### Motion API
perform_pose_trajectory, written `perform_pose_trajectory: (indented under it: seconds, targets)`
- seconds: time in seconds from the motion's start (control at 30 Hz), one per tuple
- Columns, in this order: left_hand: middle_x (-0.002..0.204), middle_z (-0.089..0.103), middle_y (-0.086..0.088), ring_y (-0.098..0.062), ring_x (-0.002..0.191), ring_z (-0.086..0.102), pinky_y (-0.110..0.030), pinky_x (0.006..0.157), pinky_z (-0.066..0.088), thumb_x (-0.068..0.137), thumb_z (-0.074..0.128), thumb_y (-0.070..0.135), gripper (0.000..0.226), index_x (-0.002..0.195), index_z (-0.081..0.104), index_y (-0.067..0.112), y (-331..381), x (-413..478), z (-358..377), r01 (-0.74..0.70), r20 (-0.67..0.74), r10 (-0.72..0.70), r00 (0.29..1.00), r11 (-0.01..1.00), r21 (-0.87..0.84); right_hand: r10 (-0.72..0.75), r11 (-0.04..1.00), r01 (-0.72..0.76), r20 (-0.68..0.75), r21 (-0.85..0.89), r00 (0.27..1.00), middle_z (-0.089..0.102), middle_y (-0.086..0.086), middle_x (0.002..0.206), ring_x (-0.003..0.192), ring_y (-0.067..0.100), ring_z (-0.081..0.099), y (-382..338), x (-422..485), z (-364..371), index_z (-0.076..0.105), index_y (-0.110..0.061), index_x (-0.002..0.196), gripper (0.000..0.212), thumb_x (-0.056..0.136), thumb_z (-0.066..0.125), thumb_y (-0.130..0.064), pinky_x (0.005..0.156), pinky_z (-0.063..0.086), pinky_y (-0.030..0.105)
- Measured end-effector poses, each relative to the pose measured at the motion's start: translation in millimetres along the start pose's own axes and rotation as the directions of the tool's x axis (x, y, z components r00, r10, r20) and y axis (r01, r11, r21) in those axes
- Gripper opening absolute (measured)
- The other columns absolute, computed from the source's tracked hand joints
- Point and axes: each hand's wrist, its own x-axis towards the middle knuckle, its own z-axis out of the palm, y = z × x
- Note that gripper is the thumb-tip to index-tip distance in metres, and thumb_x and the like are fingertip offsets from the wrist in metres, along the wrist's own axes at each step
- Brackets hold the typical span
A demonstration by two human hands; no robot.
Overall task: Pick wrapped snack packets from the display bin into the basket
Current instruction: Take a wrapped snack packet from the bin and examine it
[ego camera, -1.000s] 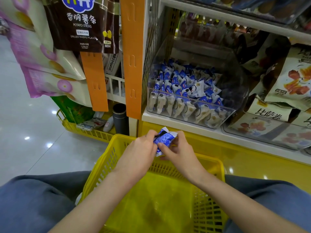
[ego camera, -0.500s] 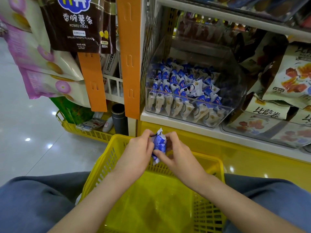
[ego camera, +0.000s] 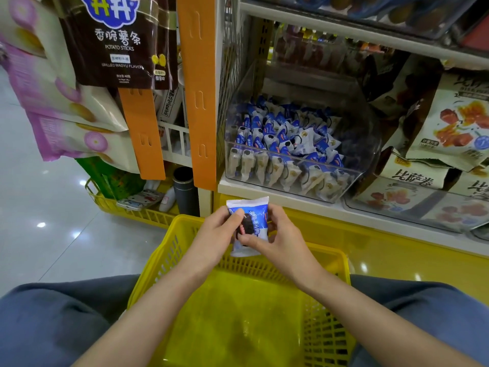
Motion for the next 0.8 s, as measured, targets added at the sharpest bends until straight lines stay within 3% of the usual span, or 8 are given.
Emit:
perform_pose_trajectory:
  seconds: [0.17, 0.33, 0.43, 0.5, 0.57, 0.63, 0.7, 0.8]
  targets:
    - [0.086, 0.065, -0.010, -0.015, 0.078, 0.063, -0.024, 0.062, 0.048, 0.095, 0.047, 0.018, 0.015, 0.090, 0.059, 0.012, 3, 3, -4, 0.038, -0.061, -0.043, 0.997, 0.996, -0.082, -0.172, 0.971, 0.173, 0.018, -0.167, 0.985, 0.054, -0.024, 0.098, 0.088, -0.010, 0.051, -1, -2, -1, 0.042, -0.035, 0.113, 0.054, 0.072, 0.077, -0.030, 0.069, 0.038, 0.004]
    - [0.073, 0.066, -0.003, -0.010, 0.067, 0.066, -0.025, 0.058, 0.050, 0.093, 0.050, 0.026, 0.020, 0.079, 0.057, 0.014, 2, 4, -7, 0.118, -0.031, -0.124, 0.992, 0.982, -0.146, -0.306, 0.870, 0.306, 0.063, -0.386, 0.950, 0.046, -0.020, 0.101, 0.092, -0.004, 0.044, -1, -5, -3, 0.046, -0.023, 0.119, 0.054, 0.075, 0.069, -0.043, 0.078, 0.039, 0.006]
    - [0.094, 0.072, -0.008, -0.017, 0.088, 0.068, -0.032, 0.078, 0.052, 0.087, 0.053, 0.042, 0.035, 0.102, 0.063, 0.012, 2, 3, -7, 0.132, 0.059, -0.125, 0.990, 0.982, -0.134, -0.198, 0.965, 0.191, -0.021, -0.178, 0.980, 0.056, -0.022, 0.097, 0.090, -0.003, 0.054, -7, -2, -6, 0.045, -0.039, 0.105, 0.044, 0.073, 0.075, -0.034, 0.073, 0.045, 0.011]
    - [0.103, 0.070, -0.009, -0.019, 0.099, 0.066, -0.037, 0.088, 0.048, 0.078, 0.057, 0.048, 0.047, 0.107, 0.063, 0.012, 4, 1, -4, 0.119, 0.118, -0.109, 0.987, 0.989, -0.087, -0.081, 0.997, 0.080, -0.113, -0.018, 0.990, 0.062, -0.015, 0.095, 0.088, 0.005, 0.060, -10, 3, -11, 0.048, -0.037, 0.101, 0.043, 0.072, 0.077, -0.026, 0.074, 0.052, 0.025]
    - [0.103, 0.071, -0.005, -0.016, 0.099, 0.066, -0.035, 0.089, 0.049, 0.079, 0.059, 0.042, 0.038, 0.105, 0.064, 0.015, 6, 0, -1, 0.090, 0.138, -0.082, 0.987, 0.994, -0.059, -0.040, 0.999, 0.042, -0.099, 0.020, 0.994, 0.065, -0.011, 0.099, 0.093, 0.012, 0.062, -15, 6, -17, 0.051, -0.031, 0.105, 0.039, 0.075, 0.075, -0.023, 0.081, 0.053, 0.037]
    - [0.104, 0.071, -0.005, -0.018, 0.100, 0.066, -0.036, 0.090, 0.051, 0.088, 0.056, 0.031, 0.025, 0.106, 0.063, 0.016, 9, 1, -1, 0.081, 0.106, -0.070, 0.992, 0.992, -0.095, -0.093, 0.996, 0.093, 0.019, -0.013, 0.996, 0.065, -0.011, 0.103, 0.095, 0.005, 0.062, -21, 4, -24, 0.052, -0.034, 0.106, 0.034, 0.081, 0.070, -0.019, 0.084, 0.053, 0.033]
    - [0.105, 0.071, -0.006, -0.020, 0.101, 0.065, -0.040, 0.092, 0.050, 0.091, 0.053, 0.026, 0.023, 0.109, 0.062, 0.014, 12, 3, -3, 0.065, 0.072, -0.056, 0.996, 0.990, -0.125, -0.163, 0.982, 0.172, 0.115, -0.079, 0.980, 0.063, -0.014, 0.107, 0.097, -0.002, 0.060, -29, 5, -35, 0.050, -0.039, 0.109, 0.032, 0.086, 0.063, -0.021, 0.086, 0.050, 0.019]
    - [0.105, 0.070, -0.005, -0.017, 0.099, 0.066, -0.038, 0.089, 0.050, 0.091, 0.052, 0.027, 0.022, 0.107, 0.061, 0.015, 17, 5, -5, 0.039, 0.053, -0.031, 0.998, 0.988, -0.153, -0.239, 0.949, 0.227, -0.031, -0.219, 0.971, 0.058, -0.018, 0.109, 0.099, -0.009, 0.055, -41, 25, -67, 0.050, -0.036, 0.118, 0.030, 0.090, 0.055, -0.026, 0.083, 0.042, 0.003]
